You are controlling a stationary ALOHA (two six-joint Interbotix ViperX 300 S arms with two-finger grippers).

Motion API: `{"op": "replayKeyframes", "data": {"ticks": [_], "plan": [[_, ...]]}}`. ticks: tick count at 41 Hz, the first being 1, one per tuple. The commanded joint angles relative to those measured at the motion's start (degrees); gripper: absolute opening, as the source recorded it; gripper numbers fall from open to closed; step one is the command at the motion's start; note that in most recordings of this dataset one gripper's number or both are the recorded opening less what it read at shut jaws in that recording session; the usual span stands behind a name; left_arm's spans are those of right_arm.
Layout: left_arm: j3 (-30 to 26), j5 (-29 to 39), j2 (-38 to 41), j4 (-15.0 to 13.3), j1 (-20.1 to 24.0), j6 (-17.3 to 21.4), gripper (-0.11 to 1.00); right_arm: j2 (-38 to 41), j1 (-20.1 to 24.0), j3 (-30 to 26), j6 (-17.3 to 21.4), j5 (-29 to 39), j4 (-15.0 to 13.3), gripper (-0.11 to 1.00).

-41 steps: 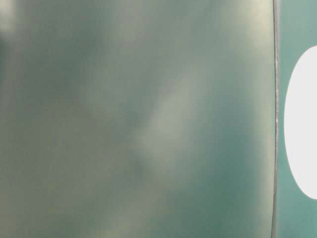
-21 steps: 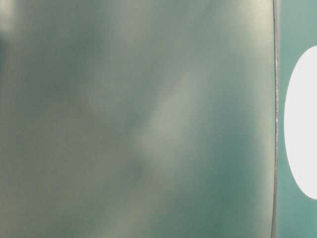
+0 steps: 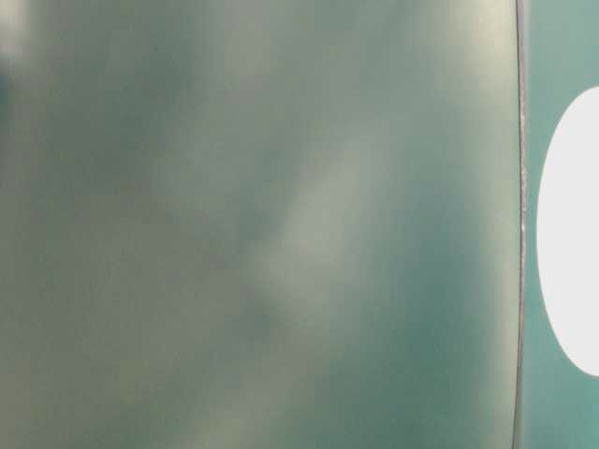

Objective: Scoop the yellow hexagonal prism block from the bowl with a spoon using the right arm.
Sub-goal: 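Close the right gripper on the pink spoon handle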

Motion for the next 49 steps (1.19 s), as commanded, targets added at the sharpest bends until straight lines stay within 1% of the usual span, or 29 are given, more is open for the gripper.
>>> {"op": "replayKeyframes", "data": {"ticks": [1,15,49], "plan": [[-1.14,-0.62,0.44,0.09,0.0,0.0,0.0,-0.53,0.18,-0.18,-0.09,-1.05,0.09,0.56],[-1.14,-0.62,0.44,0.09,0.0,-0.26,0.0,-0.53,0.26,-0.26,-0.09,-0.79,0.09,0.47],[-1.14,-0.62,0.53,0.09,0.0,-0.26,0.0,-0.53,0.26,-0.53,0.35,0.0,0.26,0.47]]}}
